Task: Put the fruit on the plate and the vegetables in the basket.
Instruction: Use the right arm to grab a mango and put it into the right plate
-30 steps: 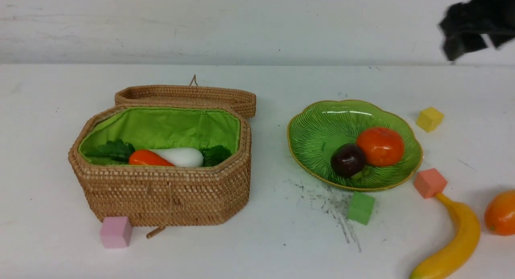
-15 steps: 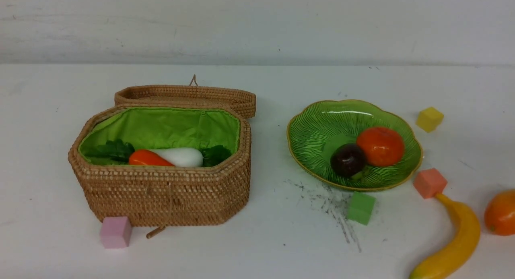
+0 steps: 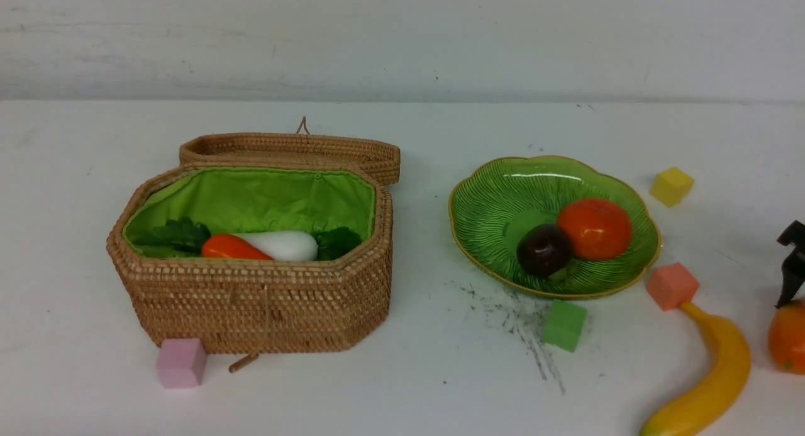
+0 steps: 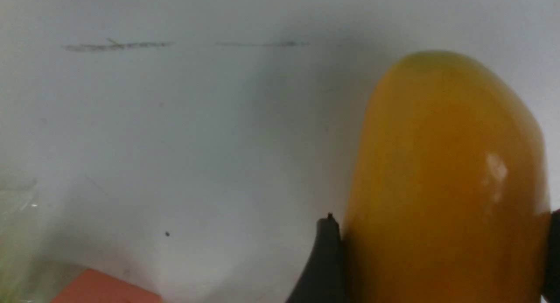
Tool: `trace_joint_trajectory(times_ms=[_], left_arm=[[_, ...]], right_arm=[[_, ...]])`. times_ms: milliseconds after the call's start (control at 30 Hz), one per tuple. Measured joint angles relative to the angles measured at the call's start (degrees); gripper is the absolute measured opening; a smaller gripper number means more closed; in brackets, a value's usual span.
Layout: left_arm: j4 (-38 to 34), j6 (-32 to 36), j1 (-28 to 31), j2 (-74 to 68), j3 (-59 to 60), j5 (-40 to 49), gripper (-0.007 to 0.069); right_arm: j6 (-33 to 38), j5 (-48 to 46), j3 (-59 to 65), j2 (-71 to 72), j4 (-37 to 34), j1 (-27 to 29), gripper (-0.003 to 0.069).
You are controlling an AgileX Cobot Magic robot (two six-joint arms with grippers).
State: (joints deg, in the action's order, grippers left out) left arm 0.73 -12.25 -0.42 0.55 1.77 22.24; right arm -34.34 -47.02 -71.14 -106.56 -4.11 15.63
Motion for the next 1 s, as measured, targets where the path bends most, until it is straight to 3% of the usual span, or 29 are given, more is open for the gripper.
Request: trace_joint_trajectory(times_ms=[233,500,800,1000], left_arm=[[0.0,0.0,0.0,0.0,0.0,0.0,0.0166],[0.0,0.0,0.0,0.0,0.0,0.0,0.0169],[0.0,0.0,0.0,0.0,0.0,0.0,0.0174],[0.0,0.0,0.0,0.0,0.0,0.0,0.0181]], right_arm=[[1.1,-0.2,0.6,-3.3,-0.4,0.0,0.0526],[7.7,-0.1,0.6,0.2,-4.0,0.0,0.0526],[8.7,0.7,0.6,6.6,-5.2,-0.1,0.0526],[12.6,1.1,0.5,10.3,-6.7,-6.6,0.0526]])
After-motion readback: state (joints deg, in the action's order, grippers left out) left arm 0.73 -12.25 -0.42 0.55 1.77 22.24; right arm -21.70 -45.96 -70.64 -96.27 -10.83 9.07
